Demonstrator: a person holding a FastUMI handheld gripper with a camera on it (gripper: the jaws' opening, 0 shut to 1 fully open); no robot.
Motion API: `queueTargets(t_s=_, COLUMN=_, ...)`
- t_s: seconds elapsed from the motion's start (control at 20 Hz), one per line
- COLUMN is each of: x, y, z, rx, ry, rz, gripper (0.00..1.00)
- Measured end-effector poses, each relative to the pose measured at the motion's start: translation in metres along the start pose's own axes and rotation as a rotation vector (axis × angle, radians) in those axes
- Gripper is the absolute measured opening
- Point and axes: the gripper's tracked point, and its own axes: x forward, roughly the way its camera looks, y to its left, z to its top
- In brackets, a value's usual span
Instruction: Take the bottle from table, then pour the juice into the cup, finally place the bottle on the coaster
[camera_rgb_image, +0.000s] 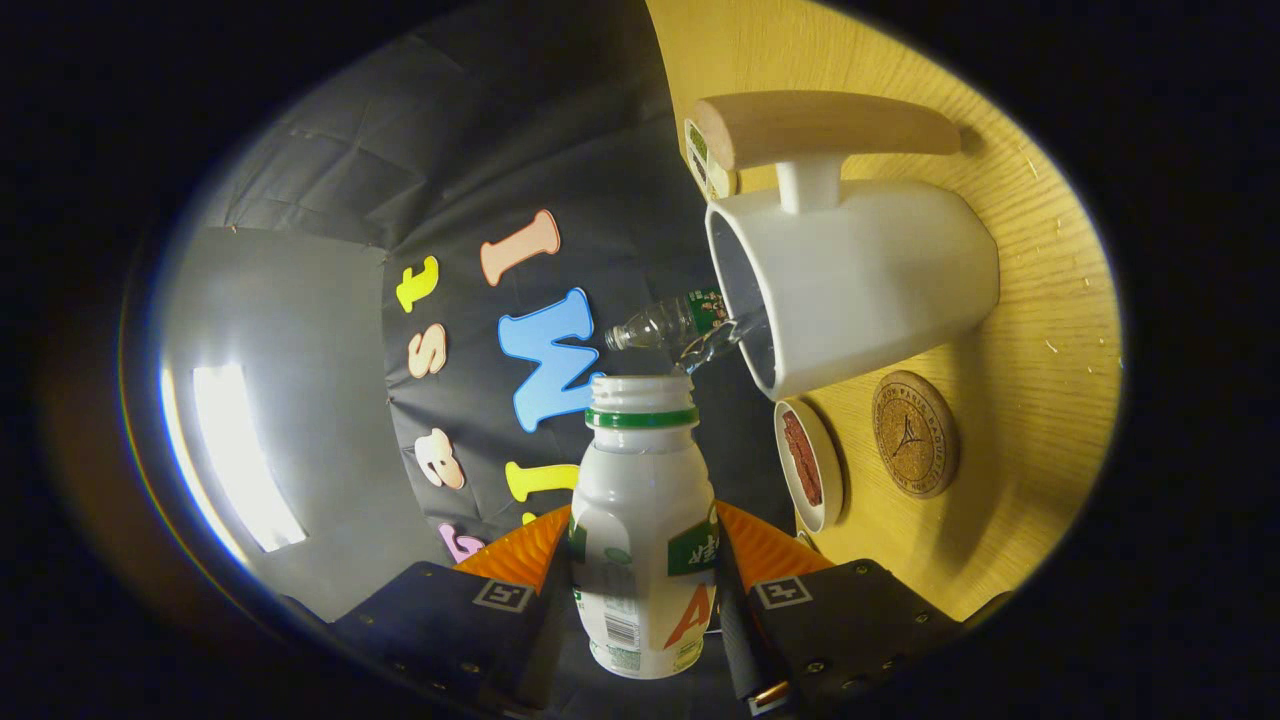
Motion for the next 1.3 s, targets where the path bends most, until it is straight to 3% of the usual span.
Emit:
queueTargets(t_s=1.05, x=-0.012, y=-0.001, z=0.012, rx=0.094, ry=-0.043, rz=0.016, gripper=0.65)
queueTargets(t_s=1.3, x=0.005, y=0.012, z=0.013, rx=0.107, ry=-0.049, rz=0.018, gripper=0.65)
